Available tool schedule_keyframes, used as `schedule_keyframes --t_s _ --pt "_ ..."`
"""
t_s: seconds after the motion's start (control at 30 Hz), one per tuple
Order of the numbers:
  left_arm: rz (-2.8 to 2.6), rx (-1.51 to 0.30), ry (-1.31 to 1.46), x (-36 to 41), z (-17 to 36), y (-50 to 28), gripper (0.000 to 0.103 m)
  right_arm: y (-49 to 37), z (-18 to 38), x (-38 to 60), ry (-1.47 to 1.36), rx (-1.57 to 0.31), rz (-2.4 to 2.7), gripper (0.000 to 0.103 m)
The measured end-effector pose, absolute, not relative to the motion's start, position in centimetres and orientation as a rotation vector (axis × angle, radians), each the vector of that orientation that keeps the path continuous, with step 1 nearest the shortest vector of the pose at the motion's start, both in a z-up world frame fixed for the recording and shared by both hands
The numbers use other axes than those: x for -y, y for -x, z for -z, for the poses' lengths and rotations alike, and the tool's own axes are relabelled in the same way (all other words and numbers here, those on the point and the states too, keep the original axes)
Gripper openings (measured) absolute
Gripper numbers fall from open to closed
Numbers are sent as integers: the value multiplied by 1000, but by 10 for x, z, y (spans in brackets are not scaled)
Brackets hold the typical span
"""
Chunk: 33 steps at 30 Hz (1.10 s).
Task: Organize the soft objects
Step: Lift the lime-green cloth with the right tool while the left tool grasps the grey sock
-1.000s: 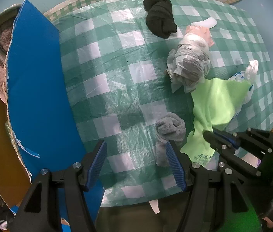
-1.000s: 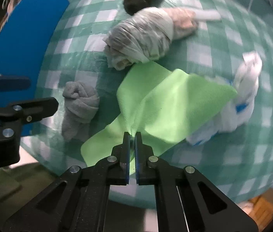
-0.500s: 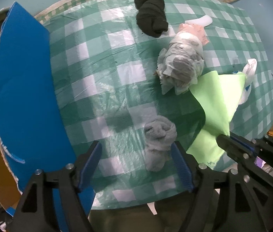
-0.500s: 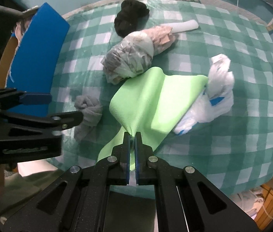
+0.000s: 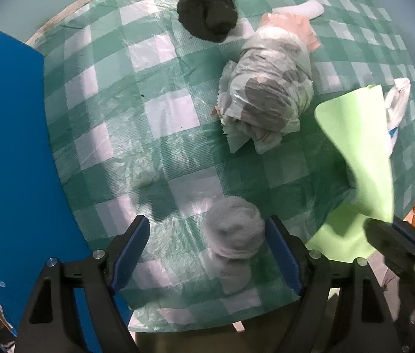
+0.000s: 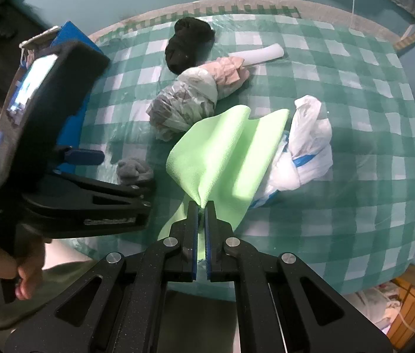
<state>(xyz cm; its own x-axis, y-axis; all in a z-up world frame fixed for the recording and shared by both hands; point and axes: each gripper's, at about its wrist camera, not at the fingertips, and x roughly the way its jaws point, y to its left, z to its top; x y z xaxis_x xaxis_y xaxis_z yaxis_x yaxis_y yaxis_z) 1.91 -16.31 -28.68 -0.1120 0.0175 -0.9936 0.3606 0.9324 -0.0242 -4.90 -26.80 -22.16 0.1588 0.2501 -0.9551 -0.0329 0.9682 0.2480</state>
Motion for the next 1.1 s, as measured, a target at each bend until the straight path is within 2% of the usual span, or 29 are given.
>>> schedule_keyframes --t_s 0.13,0.17,0.5,1.1 --pt "284 -1670 -302 177 296 -10 45 49 212 272 -189 -1384 -212 3" --pt "281 -1668 -309 178 298 -8 42 48 211 273 -190 -1382 -214 3" --pt "315 -1618 -278 166 280 5 40 44 193 270 -180 -1359 -233 3" --pt "350 -1469 -232 131 174 12 40 27 150 252 -160 -1305 -262 3"
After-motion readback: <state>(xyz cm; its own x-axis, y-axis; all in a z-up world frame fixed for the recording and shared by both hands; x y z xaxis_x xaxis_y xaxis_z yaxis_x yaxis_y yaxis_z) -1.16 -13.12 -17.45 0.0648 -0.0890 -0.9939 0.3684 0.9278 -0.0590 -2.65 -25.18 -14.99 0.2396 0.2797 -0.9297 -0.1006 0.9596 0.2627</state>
